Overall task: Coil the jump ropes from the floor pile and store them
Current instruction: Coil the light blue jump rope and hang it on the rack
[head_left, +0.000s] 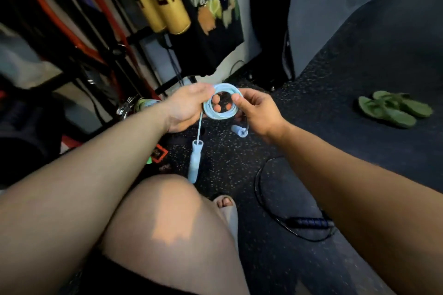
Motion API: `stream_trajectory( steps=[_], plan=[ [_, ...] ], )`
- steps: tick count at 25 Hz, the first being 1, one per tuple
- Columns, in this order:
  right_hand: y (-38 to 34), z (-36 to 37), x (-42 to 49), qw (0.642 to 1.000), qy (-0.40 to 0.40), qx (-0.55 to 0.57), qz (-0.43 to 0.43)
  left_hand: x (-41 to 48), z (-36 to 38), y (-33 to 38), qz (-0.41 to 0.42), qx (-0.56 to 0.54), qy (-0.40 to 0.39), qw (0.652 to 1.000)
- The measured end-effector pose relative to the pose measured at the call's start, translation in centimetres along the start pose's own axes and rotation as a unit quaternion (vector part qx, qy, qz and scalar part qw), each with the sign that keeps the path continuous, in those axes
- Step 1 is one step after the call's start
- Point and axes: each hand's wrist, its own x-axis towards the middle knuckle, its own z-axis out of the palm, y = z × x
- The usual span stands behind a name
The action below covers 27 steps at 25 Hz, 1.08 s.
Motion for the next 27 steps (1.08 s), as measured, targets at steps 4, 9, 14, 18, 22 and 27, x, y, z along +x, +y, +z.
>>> stream_trajectory(
  steps=[4, 9, 14, 18, 22, 27],
  plan=[
    [4.8, 4.4, 2.5, 0.996, -0.024, 0.018, 0.089, -0.1, -5.7, -5.7, -0.014, -0.015, 0.056, 0.998],
    [10.0, 8.9, 5.8, 0.984, -0.068, 0.018, 0.162, -0.1, -11.0, -11.4, -0.027, -0.100, 0.120, 0.987],
    [13.1, 13.2, 9.9, 0.983, -0.103, -0.007, 0.149, 0.9, -14.1, -13.0, 0.002, 0.049, 0.285, 0.957],
    [14.0, 16.5, 13.9, 0.986, -0.104, -0.042, 0.124, 3.0, -17.4, -14.0, 0.058, 0.165, 0.361, 0.916],
    [14.8, 17.9, 17.5, 0.981, -0.094, -0.132, 0.102, 5.8, -19.5, -14.6, 0.057, 0.240, 0.408, 0.879],
    [17.7, 18.9, 20.3, 0.972, -0.107, -0.112, 0.176, 8.0, -22.0, -16.3, 0.038, 0.248, 0.414, 0.875]
  ],
)
